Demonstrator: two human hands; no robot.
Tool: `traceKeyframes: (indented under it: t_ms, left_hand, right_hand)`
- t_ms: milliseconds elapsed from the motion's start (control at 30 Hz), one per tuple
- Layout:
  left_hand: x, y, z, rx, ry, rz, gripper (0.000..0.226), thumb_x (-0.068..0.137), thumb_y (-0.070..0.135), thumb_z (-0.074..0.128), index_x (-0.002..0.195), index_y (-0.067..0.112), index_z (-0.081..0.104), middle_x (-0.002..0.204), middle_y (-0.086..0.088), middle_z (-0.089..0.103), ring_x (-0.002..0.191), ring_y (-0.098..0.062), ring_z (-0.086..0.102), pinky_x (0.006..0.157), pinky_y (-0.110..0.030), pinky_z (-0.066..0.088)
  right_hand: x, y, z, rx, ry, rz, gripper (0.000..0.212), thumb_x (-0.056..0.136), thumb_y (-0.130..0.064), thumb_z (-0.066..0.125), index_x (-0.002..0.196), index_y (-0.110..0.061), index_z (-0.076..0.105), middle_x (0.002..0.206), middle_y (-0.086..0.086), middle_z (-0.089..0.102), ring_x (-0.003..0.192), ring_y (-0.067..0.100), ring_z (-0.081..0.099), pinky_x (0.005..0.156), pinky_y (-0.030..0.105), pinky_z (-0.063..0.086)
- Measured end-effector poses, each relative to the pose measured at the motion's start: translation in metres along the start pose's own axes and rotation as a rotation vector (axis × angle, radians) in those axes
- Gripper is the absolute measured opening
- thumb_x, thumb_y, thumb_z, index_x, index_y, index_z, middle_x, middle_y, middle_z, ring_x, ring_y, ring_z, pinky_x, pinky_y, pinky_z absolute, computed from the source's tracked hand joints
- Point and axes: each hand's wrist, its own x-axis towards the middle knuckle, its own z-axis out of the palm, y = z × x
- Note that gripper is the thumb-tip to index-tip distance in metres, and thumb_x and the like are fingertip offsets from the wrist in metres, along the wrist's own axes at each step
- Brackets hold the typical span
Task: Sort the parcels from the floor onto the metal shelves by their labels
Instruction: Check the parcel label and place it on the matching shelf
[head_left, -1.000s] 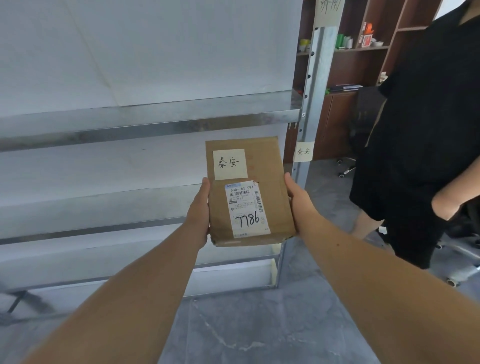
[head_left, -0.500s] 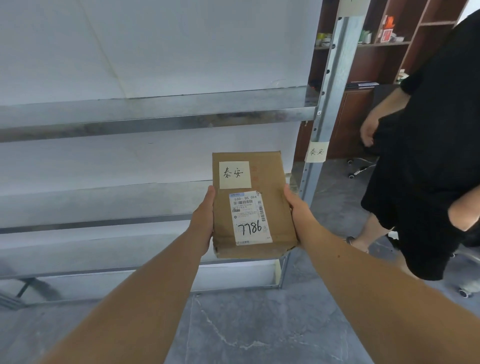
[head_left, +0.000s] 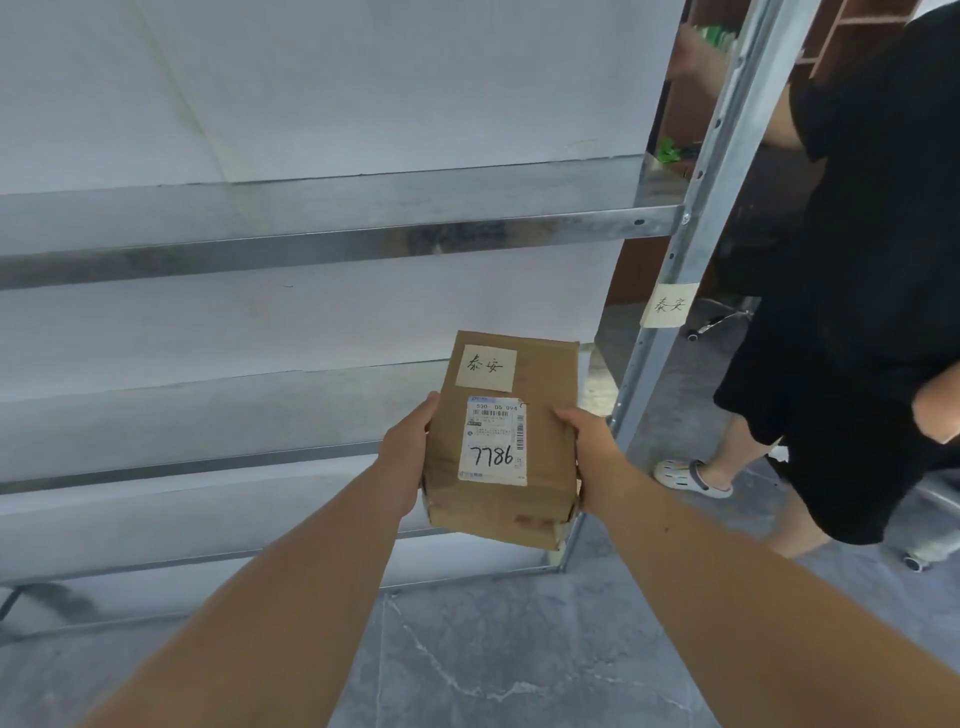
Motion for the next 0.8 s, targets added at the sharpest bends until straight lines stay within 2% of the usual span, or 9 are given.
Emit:
traceKeyframes:
  t_ms: [67, 133, 233, 333, 433, 533, 633, 733, 800]
  left_hand:
    - [0.012, 0.005, -0.003, 0.0, 0.013, -0.002, 0.044, 0.101, 0.062, 0.057, 0.11, 0.025, 0.081, 0.103, -0.002, 0.085, 0.094, -0.025, 0.08, 0.079, -0.037, 0.058]
    - [0.024, 0.008, -0.004, 0.038, 0.011, -0.003, 0.039, 0.1, 0.06, 0.059, 0.1, 0.027, 0.079, 0.089, 0.004, 0.085, 0.078, -0.019, 0.079, 0.066, -0.033, 0.05]
    - [0.041, 0.011, -0.004, 0.09, -0.01, -0.011, 0.031, 0.099, 0.055, 0.064, 0.096, 0.027, 0.076, 0.083, 0.007, 0.083, 0.089, -0.019, 0.074, 0.071, -0.034, 0.05]
    - [0.06, 0.011, -0.002, 0.131, 0.043, 0.035, 0.027, 0.099, 0.047, 0.065, 0.096, 0.023, 0.075, 0.097, 0.001, 0.079, 0.091, -0.019, 0.07, 0.074, -0.034, 0.049]
    - [0.076, 0.01, -0.005, 0.16, 0.114, 0.105, 0.024, 0.099, 0.04, 0.065, 0.081, 0.025, 0.07, 0.088, 0.005, 0.071, 0.084, -0.016, 0.064, 0.077, -0.034, 0.05]
    - [0.09, 0.007, -0.009, 0.17, 0.15, 0.199, 0.029, 0.099, 0.031, 0.065, 0.07, 0.032, 0.067, 0.087, 0.009, 0.069, 0.081, -0.013, 0.061, 0.078, -0.034, 0.048]
    - [0.095, 0.009, -0.013, 0.086, 0.178, 0.243, 0.01, 0.096, 0.021, 0.069, 0.101, 0.028, 0.074, 0.102, 0.011, 0.07, 0.099, -0.017, 0.065, 0.084, -0.033, 0.049]
    - [0.097, 0.012, -0.016, 0.064, 0.167, 0.273, 0.05, 0.094, 0.009, 0.072, 0.142, 0.023, 0.064, 0.112, 0.009, 0.067, 0.105, -0.018, 0.065, 0.083, -0.029, 0.05]
    - [0.099, 0.016, -0.018, 0.089, 0.199, 0.308, 0.066, 0.092, 0.004, 0.073, 0.152, 0.026, 0.056, 0.122, 0.004, 0.064, 0.107, -0.02, 0.065, 0.079, -0.026, 0.05]
  right_hand:
    - [0.008, 0.001, 0.005, 0.014, 0.05, -0.009, 0.035, 0.098, -0.042, 0.066, 0.125, -0.02, 0.074, 0.113, 0.006, 0.082, 0.101, 0.028, 0.076, 0.08, 0.042, 0.06]
    - [0.019, 0.002, 0.009, 0.007, 0.098, -0.022, 0.033, 0.097, -0.041, 0.068, 0.121, -0.019, 0.072, 0.112, 0.006, 0.08, 0.102, 0.028, 0.074, 0.088, 0.045, 0.061]
    - [0.038, 0.004, 0.015, 0.015, 0.148, -0.024, 0.036, 0.095, -0.038, 0.071, 0.123, -0.015, 0.069, 0.118, 0.01, 0.078, 0.116, 0.033, 0.072, 0.11, 0.055, 0.056]
    - [0.048, 0.006, 0.023, 0.059, 0.151, -0.003, 0.038, 0.096, -0.039, 0.069, 0.126, -0.014, 0.068, 0.117, 0.01, 0.077, 0.115, 0.032, 0.072, 0.106, 0.05, 0.057]
    - [0.055, 0.01, 0.029, 0.104, 0.166, 0.016, 0.04, 0.096, -0.04, 0.069, 0.126, -0.014, 0.069, 0.113, 0.009, 0.077, 0.111, 0.031, 0.072, 0.098, 0.047, 0.057]
    - [0.063, 0.012, 0.036, 0.163, 0.188, 0.034, 0.046, 0.095, -0.039, 0.07, 0.133, -0.013, 0.067, 0.12, 0.011, 0.076, 0.117, 0.034, 0.071, 0.103, 0.049, 0.058]
    - [0.067, 0.014, 0.046, 0.2, 0.205, 0.05, 0.048, 0.094, -0.039, 0.073, 0.136, -0.018, 0.064, 0.122, 0.009, 0.074, 0.115, 0.032, 0.07, 0.103, 0.05, 0.059]
    - [0.071, 0.016, 0.057, 0.161, 0.196, 0.074, 0.053, 0.095, -0.038, 0.076, 0.14, -0.017, 0.059, 0.128, 0.01, 0.069, 0.121, 0.033, 0.068, 0.108, 0.054, 0.058]
    - [0.072, 0.015, 0.064, 0.148, 0.165, 0.102, 0.058, 0.093, -0.035, 0.081, 0.142, -0.014, 0.057, 0.129, 0.013, 0.067, 0.123, 0.036, 0.066, 0.108, 0.055, 0.059]
